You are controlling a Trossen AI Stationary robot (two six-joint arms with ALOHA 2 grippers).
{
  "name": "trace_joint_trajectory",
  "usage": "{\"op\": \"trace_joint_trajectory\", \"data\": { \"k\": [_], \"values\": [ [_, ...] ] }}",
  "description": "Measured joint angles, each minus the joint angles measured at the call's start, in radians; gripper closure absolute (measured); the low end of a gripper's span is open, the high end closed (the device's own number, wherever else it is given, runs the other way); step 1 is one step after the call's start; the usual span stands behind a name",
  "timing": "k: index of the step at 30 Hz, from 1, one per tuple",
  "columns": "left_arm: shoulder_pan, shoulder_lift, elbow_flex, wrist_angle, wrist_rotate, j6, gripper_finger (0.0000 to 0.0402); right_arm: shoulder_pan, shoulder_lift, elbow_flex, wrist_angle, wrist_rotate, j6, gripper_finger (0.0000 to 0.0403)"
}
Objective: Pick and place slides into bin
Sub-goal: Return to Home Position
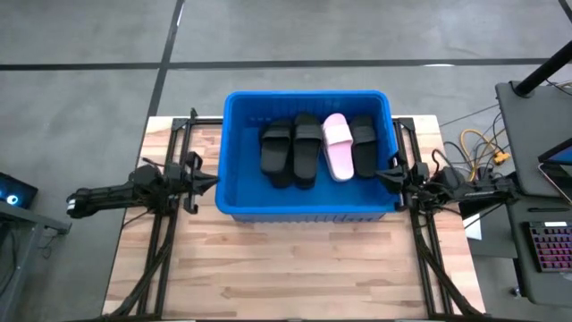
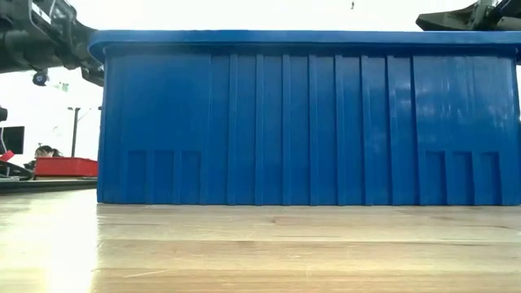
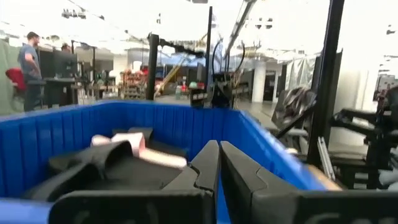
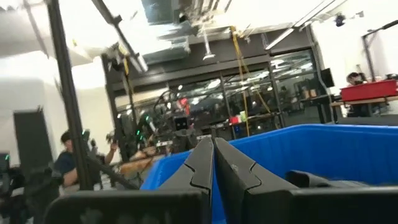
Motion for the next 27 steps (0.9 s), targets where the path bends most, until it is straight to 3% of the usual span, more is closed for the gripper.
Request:
{"op": "trace_joint_trajectory", "data": {
  "k": [6, 27],
  "values": [
    [0.0, 0.001, -0.068, 0.108, -0.001, -0.001, 0.0402, 0.0, 0.006, 0.001, -0.022, -0.04, -0.02, 0.0394],
    [0.0, 0.022, -0.07, 0.067, -0.003, -0.001, 0.0402, 0.0, 0.006, 0.003, -0.046, -0.041, -0.023, 0.0394]
  ]
}}
